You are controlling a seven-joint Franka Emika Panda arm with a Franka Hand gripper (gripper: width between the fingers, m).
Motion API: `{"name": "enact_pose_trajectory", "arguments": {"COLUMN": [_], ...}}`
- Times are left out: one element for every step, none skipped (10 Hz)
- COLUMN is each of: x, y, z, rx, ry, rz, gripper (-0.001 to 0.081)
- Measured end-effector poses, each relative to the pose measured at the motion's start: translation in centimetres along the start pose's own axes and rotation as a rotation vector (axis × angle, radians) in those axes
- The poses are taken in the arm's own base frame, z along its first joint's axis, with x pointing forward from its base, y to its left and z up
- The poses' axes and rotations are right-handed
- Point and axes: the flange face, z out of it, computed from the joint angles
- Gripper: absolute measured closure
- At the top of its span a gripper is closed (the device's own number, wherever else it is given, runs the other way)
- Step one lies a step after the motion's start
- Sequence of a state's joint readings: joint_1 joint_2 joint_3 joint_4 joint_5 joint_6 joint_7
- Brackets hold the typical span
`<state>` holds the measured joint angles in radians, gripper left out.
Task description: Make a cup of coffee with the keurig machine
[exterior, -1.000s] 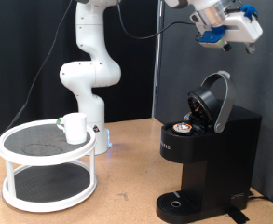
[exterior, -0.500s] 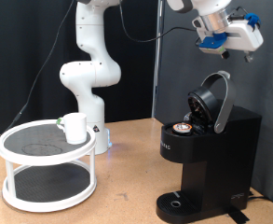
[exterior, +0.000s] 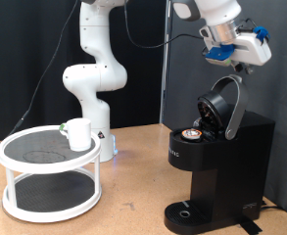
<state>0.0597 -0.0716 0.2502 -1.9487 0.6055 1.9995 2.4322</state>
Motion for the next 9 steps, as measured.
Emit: {"name": "enact_pose_trajectory", "arguments": {"x": [0.4, 0.7, 0.7, 0.7, 0.6, 0.8, 1.2, 1.7, 2.4], "y": [-0.4, -0.8, -1.0, -1.0, -1.2, -1.4, -1.7, -2.0, -2.4], "z": [0.4, 0.7, 0.6, 0.6, 0.4, 0.1, -0.5, -1.2, -2.0], "rx": [0.006, 0.008, 0.013, 0.016, 0.022, 0.02, 0.017, 0.014, 0.01], "ry": [0.008, 0.01, 0.005, 0.0, -0.018, -0.041, -0.058, -0.066, -0.063], "rz": [0.006, 0.015, 0.016, 0.015, 0.009, -0.004, -0.017, -0.029, -0.041], "gripper": [0.066, 0.076, 0.0793, 0.0793, 0.0804, 0.0804, 0.0806, 0.0806, 0.0806]}}
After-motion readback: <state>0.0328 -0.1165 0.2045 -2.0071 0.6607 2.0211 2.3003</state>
